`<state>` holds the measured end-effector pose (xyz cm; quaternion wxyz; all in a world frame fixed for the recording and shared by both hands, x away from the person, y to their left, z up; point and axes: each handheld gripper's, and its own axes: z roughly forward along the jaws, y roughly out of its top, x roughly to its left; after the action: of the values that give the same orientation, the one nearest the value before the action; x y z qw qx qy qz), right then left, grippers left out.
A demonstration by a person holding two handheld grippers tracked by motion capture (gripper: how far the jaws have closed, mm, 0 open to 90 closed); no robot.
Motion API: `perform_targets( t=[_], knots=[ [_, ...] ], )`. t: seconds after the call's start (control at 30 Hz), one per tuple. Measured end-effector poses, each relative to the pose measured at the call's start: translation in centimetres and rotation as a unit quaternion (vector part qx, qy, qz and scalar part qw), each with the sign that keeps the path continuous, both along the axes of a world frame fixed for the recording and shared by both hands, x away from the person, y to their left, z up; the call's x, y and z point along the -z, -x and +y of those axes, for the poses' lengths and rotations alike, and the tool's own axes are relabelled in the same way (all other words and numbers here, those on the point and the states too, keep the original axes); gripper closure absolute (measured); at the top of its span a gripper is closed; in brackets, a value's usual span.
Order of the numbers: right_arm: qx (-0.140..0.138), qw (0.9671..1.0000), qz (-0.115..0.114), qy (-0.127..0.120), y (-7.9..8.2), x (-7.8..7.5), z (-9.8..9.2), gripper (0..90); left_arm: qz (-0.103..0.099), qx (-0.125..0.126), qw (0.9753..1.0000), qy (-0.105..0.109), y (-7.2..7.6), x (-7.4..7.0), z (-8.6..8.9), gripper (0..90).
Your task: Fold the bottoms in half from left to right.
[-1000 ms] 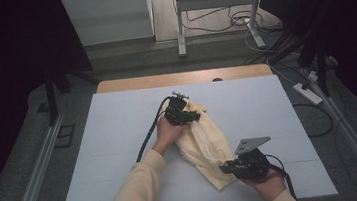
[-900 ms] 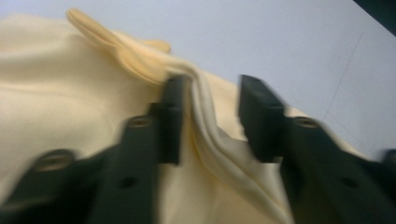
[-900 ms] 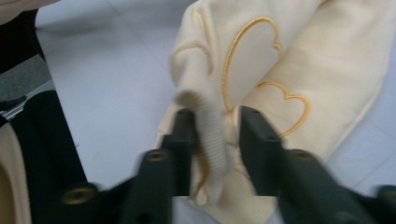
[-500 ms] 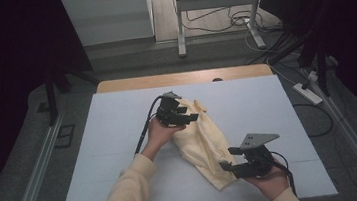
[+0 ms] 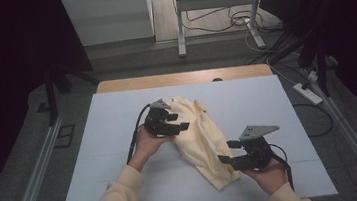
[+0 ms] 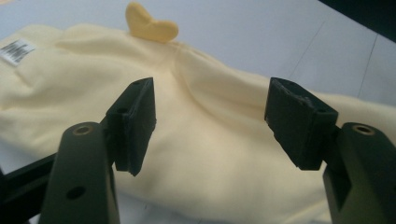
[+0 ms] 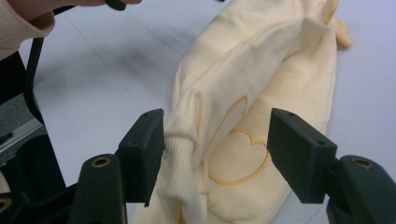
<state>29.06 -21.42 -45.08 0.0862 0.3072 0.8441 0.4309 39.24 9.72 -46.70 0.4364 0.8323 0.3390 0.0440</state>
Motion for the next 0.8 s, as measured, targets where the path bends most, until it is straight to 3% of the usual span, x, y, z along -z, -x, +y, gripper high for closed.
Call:
perform_targets(
  t=[0.1, 0.4, 0.6, 0.8],
  knots=[
    [0.0, 1.0, -0.001, -0.003, -0.5, -0.4, 0.3, 36.7, -0.007, -0.004, 0.9999, -0.007, 0.7, 0.0, 0.7, 34.1],
    [0.005, 1.0, -0.005, 0.003, -2.5, -1.2, 1.9, 36.6, 0.0, -0.008, 1.0, -0.002, 2.5, 0.4, 2.4, 33.9],
    [0.01, 0.9998, -0.002, 0.018, -4.3, -0.9, 3.2, 36.7, 0.005, -0.009, 0.9999, -0.004, 3.6, 0.9, 3.5, 33.8],
    [0.017, 0.9993, 0.007, 0.032, -6.0, -0.3, 4.4, 36.6, 0.009, -0.014, 0.9999, 0.001, 3.8, 1.3, 4.2, 33.9]
  ],
)
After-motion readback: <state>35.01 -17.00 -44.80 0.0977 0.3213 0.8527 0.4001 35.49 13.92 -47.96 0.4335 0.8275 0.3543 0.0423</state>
